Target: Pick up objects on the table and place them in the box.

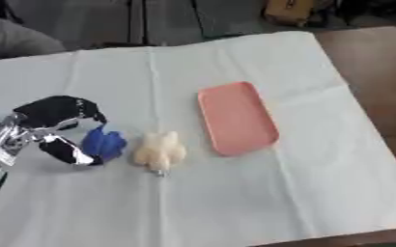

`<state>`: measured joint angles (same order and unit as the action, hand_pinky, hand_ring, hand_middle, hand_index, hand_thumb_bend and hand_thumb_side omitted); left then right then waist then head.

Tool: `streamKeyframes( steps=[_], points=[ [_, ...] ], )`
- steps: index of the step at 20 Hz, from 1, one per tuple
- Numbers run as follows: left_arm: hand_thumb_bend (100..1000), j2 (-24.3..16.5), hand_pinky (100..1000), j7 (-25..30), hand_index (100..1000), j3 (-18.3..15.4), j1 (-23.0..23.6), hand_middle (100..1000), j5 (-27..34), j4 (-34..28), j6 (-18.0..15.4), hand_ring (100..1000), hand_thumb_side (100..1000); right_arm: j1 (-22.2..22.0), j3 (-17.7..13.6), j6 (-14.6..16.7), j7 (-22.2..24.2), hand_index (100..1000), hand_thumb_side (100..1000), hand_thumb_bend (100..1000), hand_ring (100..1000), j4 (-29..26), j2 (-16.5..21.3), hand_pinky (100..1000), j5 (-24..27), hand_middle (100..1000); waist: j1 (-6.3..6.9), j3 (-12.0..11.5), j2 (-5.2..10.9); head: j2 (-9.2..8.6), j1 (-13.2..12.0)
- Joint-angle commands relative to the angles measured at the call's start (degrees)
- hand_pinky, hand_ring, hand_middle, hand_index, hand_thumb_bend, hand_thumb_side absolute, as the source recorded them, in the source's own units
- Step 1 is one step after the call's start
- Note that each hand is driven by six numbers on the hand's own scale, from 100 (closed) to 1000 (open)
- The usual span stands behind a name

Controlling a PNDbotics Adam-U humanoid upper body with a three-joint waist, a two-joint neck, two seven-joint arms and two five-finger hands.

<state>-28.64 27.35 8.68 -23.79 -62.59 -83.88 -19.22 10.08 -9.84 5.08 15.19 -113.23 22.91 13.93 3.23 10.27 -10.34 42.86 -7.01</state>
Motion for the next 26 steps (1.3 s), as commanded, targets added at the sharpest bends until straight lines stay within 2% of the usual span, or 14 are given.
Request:
streamKeyframes(
  steps=[1, 8, 9, 10, 11, 12, 13, 16, 17, 20, 21, 26],
  points=[
    [676, -0.73, 786, 0.63, 787, -0.11, -1.19, 651, -0.41, 0.09, -0.28, 754, 542, 0.38, -0.21, 0.03, 0.12, 689, 702, 100, 395, -0.71, 0.89, 378, 0.27, 752, -0.27, 0.06, 0.92, 0.41, -0.14],
    [646, -0.3, 779, 1.13, 753, -0.01, -1.52, 623, -0.96, 1.46, -0.47, 742, 516, 0.38, -0.18, -0.02, 0.15, 688, 703, 100, 395, -0.67, 0.84, 378, 0.24, 752, -0.23, 0.08, 0.92, 0.45, -0.13],
    [592, -0.22, 769, 0.99, 733, 0.0, -1.54, 607, -1.07, 1.66, -0.43, 728, 445, 0.38, -0.18, -0.02, 0.15, 688, 702, 100, 395, -0.66, 0.83, 378, 0.23, 752, -0.22, 0.09, 0.92, 0.47, -0.11],
    [592, -0.11, 769, 0.72, 733, 0.0, -1.57, 607, -1.2, 1.9, -0.32, 728, 445, 0.39, -0.18, -0.02, 0.15, 688, 702, 100, 395, -0.67, 0.84, 378, 0.23, 752, -0.22, 0.11, 0.92, 0.49, -0.08],
    [522, -0.03, 758, 0.37, 702, -0.04, -1.59, 582, -1.33, 2.12, -0.15, 708, 348, 0.39, -0.18, -0.02, 0.14, 688, 703, 100, 395, -0.67, 0.84, 378, 0.22, 752, -0.22, 0.11, 0.93, 0.5, -0.05],
    [522, 0.04, 758, -0.03, 702, -0.07, -1.6, 582, -1.42, 2.29, 0.09, 708, 348, 0.38, -0.18, -0.02, 0.13, 688, 703, 100, 395, -0.67, 0.84, 378, 0.22, 752, -0.23, 0.11, 0.93, 0.51, -0.03],
    [413, 0.08, 742, -0.47, 662, -0.13, -1.61, 543, -1.47, 2.39, 0.33, 670, 313, 0.38, -0.18, -0.01, 0.12, 688, 702, 100, 395, -0.66, 0.84, 378, 0.22, 752, -0.23, 0.11, 0.93, 0.51, -0.03],
    [360, 0.09, 735, -1.67, 642, -0.28, -1.56, 525, -1.32, 2.43, 1.08, 653, 298, 0.38, -0.19, -0.01, 0.1, 688, 702, 100, 395, -0.65, 0.85, 378, 0.21, 752, -0.22, 0.1, 0.95, 0.54, 0.0],
    [195, 0.14, 723, -1.94, 600, -0.41, -1.51, 490, -1.16, 2.41, 1.33, 625, 263, 0.39, -0.19, -0.01, 0.1, 688, 702, 100, 395, -0.65, 0.85, 378, 0.22, 752, -0.23, 0.08, 0.95, 0.54, 0.04],
    [180, 0.21, 721, -2.15, 594, -0.76, -1.31, 486, -0.13, 2.13, 2.07, 622, 261, 0.42, -0.19, -0.01, 0.12, 688, 702, 100, 395, -0.65, 0.84, 378, 0.23, 752, -0.23, 0.06, 0.95, 0.53, 0.1],
    [100, 0.31, 710, -2.04, 574, -0.9, -1.23, 471, 0.45, 1.93, 2.18, 607, 251, 0.41, -0.2, 0.0, 0.11, 688, 702, 100, 395, -0.64, 0.84, 378, 0.23, 752, -0.25, 0.04, 0.95, 0.55, 0.13],
    [100, -0.05, 705, 0.35, 576, -2.43, -1.0, 470, 6.68, -1.9, 2.93, 601, 248, 0.37, -0.24, 0.03, 0.08, 688, 702, 100, 395, -0.59, 0.89, 378, 0.21, 751, -0.3, -0.07, 1.01, 0.59, 0.28]
  ],
)
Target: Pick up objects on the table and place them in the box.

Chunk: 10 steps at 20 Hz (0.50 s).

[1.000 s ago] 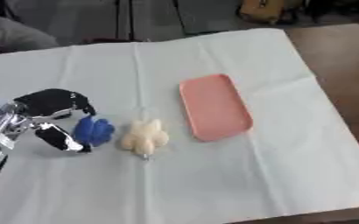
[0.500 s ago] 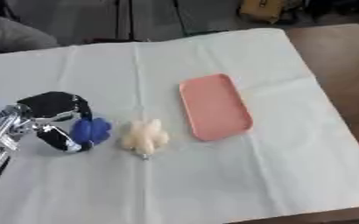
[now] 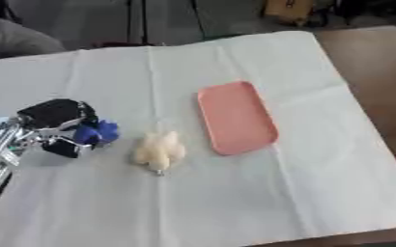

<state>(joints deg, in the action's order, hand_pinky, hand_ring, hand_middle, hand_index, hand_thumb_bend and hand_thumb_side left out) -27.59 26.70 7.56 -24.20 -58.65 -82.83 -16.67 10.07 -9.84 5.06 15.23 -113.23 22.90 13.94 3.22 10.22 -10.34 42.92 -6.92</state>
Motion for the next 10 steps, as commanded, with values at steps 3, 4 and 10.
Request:
streamKeyframes(
  steps=[3, 4, 10],
  points=[
    [100, -1.78, 704, 2.2, 575, -2.07, -0.86, 468, 5.74, -6.59, 1.08, 598, 241, 0.33, -0.3, 0.08, -0.01, 688, 701, 100, 395, -0.58, 0.94, 378, 0.2, 751, -0.31, -0.06, 1.05, 0.57, 0.24],
    [100, -2.02, 704, 2.55, 575, -2.22, -1.01, 468, 6.48, -7.67, 1.31, 598, 241, 0.33, -0.3, 0.09, -0.03, 688, 701, 100, 395, -0.58, 0.95, 378, 0.21, 751, -0.3, -0.07, 1.06, 0.56, 0.24],
    [100, -3.63, 705, 3.65, 587, -1.25, -4.74, 471, 11.32, -13.64, 1.46, 599, 222, 0.31, -0.21, 0.1, 0.04, 688, 701, 100, 395, -0.57, 1.02, 378, 0.27, 751, -0.28, 0.13, 1.21, 0.59, 0.27]
  ],
)
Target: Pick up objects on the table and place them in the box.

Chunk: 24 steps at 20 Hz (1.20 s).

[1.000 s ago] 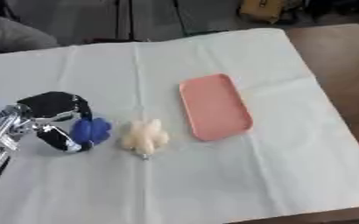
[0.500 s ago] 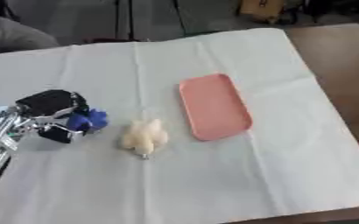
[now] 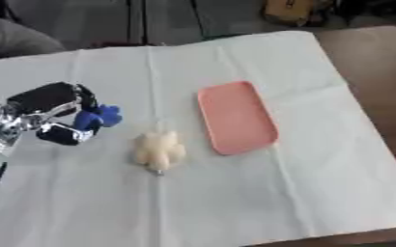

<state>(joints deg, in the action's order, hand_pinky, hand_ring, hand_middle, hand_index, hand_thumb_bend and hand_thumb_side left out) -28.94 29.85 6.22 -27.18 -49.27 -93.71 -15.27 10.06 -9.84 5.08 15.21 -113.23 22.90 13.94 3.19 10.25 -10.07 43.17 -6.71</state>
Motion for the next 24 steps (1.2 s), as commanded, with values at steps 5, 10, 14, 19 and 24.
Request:
streamKeyframes(
  steps=[5, 10, 14, 19, 24],
  points=[
    [103, -1.82, 710, 0.38, 612, 4.06, -7.6, 488, 5.94, -1.38, -0.69, 619, 210, 0.37, 0.06, 0.11, 0.28, 688, 700, 100, 395, -0.56, 1.01, 378, 0.45, 751, -0.41, 0.6, 1.14, 0.27, 0.02],
    [121, 2.62, 710, -1.45, 625, 9.63, -15.95, 500, 6.0, 8.33, -2.71, 628, 215, 0.71, 0.55, 0.2, 0.68, 688, 700, 100, 394, -0.63, 1.0, 377, 0.84, 751, -0.64, 1.49, 1.08, -0.25, -0.31],
    [140, 6.04, 712, -5.35, 630, 11.29, -19.79, 504, 2.94, 15.09, -4.8, 631, 212, 1.11, 0.9, 0.26, 1.11, 688, 699, 100, 394, -0.65, 0.93, 377, 0.96, 750, -0.68, 2.21, 0.79, -0.82, -0.78],
    [126, 12.71, 713, -11.84, 639, 11.65, -22.31, 508, -2.94, 21.92, -6.83, 628, 203, 1.77, 1.28, 0.29, 1.52, 688, 699, 100, 394, -0.73, 0.9, 377, 1.24, 750, -0.57, 3.47, 0.33, -1.32, -1.46],
    [113, 17.57, 734, -16.31, 687, 13.39, -22.0, 564, -7.48, 26.59, -10.59, 656, 219, 2.23, 1.59, 0.16, 1.87, 688, 700, 100, 394, -0.77, 0.79, 377, 1.45, 750, -0.32, 3.99, 0.19, -2.04, -1.71]
  ],
)
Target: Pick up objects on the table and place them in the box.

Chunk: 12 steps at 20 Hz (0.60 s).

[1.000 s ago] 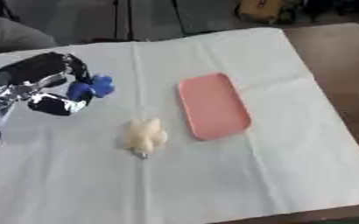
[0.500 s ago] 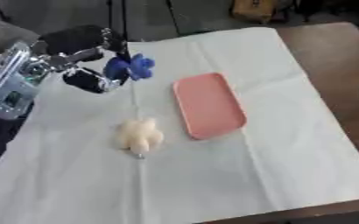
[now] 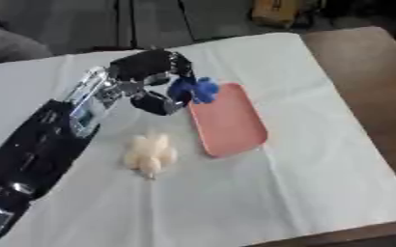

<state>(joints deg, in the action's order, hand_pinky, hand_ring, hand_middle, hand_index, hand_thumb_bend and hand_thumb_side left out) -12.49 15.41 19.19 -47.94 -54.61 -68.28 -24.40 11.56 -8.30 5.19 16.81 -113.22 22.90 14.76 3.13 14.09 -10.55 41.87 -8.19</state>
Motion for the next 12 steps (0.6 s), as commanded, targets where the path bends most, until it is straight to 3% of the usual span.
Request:
streamKeyframes(
  steps=[1, 7, 8, 9, 10, 11, 12],
  points=[
    [113, 1.74, 734, -2.27, 687, 0.82, -1.06, 564, -3.62, 1.8, -2.22, 656, 219, 0.83, 0.14, 0.03, 0.36, 688, 700, 100, 394, -0.79, 0.76, 377, 0.67, 750, -0.24, 0.33, 0.65, -0.81, -0.25],
    [139, 3.25, 748, -4.76, 742, 1.78, 0.33, 626, -10.07, 5.03, -4.39, 681, 271, 0.79, 0.09, 0.01, 0.4, 688, 700, 100, 393, -0.75, 0.72, 376, 0.62, 750, -0.22, 0.49, 0.6, -1.1, 0.04],
    [180, 3.32, 777, -4.88, 810, 1.86, 0.58, 718, -10.68, 5.36, -4.53, 729, 419, 0.77, 0.07, 0.0, 0.4, 687, 701, 100, 393, -0.73, 0.69, 376, 0.59, 750, -0.21, 0.45, 0.57, -1.14, 0.19],
    [180, 3.41, 777, -4.79, 810, 1.9, 0.88, 718, -11.4, 5.57, -4.65, 729, 419, 0.74, 0.03, -0.02, 0.38, 687, 701, 100, 393, -0.71, 0.66, 376, 0.54, 750, -0.21, 0.4, 0.54, -1.15, 0.34],
    [199, 3.49, 783, -4.71, 842, 1.82, 1.11, 759, -11.92, 5.77, -4.78, 748, 521, 0.72, 0.0, -0.02, 0.36, 687, 701, 100, 393, -0.7, 0.63, 376, 0.5, 750, -0.22, 0.37, 0.53, -1.16, 0.45],
    [280, 3.58, 800, -4.6, 882, 1.63, 1.33, 816, -12.16, 6.18, -5.08, 784, 717, 0.71, -0.02, -0.02, 0.34, 687, 700, 100, 393, -0.7, 0.58, 376, 0.48, 750, -0.26, 0.32, 0.51, -1.25, 0.54],
    [313, 3.66, 813, -4.56, 902, 1.4, 1.44, 854, -12.27, 6.57, -5.45, 809, 817, 0.71, -0.04, -0.02, 0.31, 687, 694, 100, 393, -0.7, 0.55, 376, 0.46, 750, -0.28, 0.29, 0.51, -1.32, 0.59]
  ],
)
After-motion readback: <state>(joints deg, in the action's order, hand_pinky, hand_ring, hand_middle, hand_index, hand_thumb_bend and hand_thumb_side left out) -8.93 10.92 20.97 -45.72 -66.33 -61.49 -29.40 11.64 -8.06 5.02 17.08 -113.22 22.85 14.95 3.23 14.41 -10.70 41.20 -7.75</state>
